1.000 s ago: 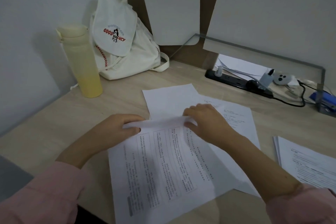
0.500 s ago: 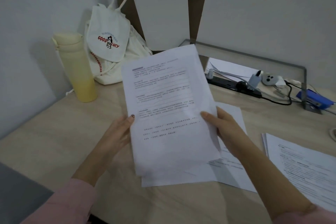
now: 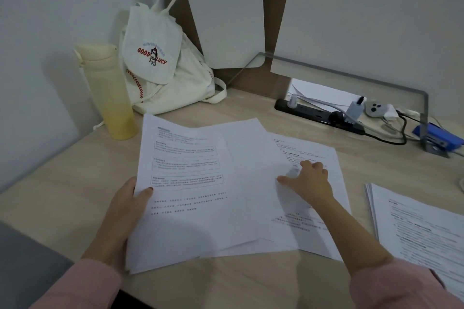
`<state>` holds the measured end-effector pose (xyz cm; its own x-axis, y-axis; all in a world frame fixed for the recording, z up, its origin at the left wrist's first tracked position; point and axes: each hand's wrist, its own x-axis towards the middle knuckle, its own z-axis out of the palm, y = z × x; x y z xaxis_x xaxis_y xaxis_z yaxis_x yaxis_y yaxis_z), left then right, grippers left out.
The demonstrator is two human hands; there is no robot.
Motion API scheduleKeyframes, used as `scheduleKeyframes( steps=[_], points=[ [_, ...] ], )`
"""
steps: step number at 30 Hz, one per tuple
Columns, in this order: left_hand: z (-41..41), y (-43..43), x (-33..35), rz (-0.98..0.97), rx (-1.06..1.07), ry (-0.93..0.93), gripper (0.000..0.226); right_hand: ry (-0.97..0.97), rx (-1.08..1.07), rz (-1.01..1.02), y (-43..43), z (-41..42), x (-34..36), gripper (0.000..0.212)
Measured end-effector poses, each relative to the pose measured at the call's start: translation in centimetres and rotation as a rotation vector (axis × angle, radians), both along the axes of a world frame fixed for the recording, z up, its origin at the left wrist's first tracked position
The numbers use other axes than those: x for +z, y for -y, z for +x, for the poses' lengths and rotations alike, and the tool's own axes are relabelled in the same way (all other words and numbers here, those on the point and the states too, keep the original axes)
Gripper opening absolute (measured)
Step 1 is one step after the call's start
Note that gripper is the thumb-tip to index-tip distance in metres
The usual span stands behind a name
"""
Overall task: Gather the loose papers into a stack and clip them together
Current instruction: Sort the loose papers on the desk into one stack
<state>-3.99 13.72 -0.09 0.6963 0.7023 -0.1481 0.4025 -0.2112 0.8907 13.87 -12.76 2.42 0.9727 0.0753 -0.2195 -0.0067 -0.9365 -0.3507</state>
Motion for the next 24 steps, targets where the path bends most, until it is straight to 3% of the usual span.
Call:
scheduleKeyframes(
  steps=[2, 5, 8, 11, 19, 22, 24],
  points=[
    [-0.2, 0.2, -0.2, -0.028, 0.008, -0.001, 0.031, -0.049, -0.038, -0.037, -0.3, 0.4, -0.3, 0.075],
    [-0.2, 0.2, -0.4, -0.071, 0.020, -0.001, 0.030, -0.137, -0.119, 0.061, -0.3, 1.0, -0.6, 0.073],
    [-0.4, 0.3, -0.2, -0.111, 0.025, 0.022, 0.026, -0.102, -0.081, 0.167, -0.1, 0.9, -0.6, 0.048],
    [-0.4, 0.6, 0.1, -0.182, 0.032, 0.071, 0.022, 0.107, -0.042, 0.248, 0.1, 0.4, 1.1, 0.027],
    [0.1, 2.8, 0.8, -0.373, -0.007, 0.220, 0.024, 0.933, -0.017, 0.257, 2.5, -2.4, 8.6, 0.020],
    [0.8, 4.0, 1.4, -0.478, -0.027, 0.293, 0.023, 1.265, 0.125, 0.232, 2.8, -3.6, 9.6, 0.015],
    [1.0, 4.7, 1.6, -0.516, -0.043, 0.314, 0.023, 1.344, 0.272, 0.212, 2.6, -4.4, 9.2, 0.012]
  ],
)
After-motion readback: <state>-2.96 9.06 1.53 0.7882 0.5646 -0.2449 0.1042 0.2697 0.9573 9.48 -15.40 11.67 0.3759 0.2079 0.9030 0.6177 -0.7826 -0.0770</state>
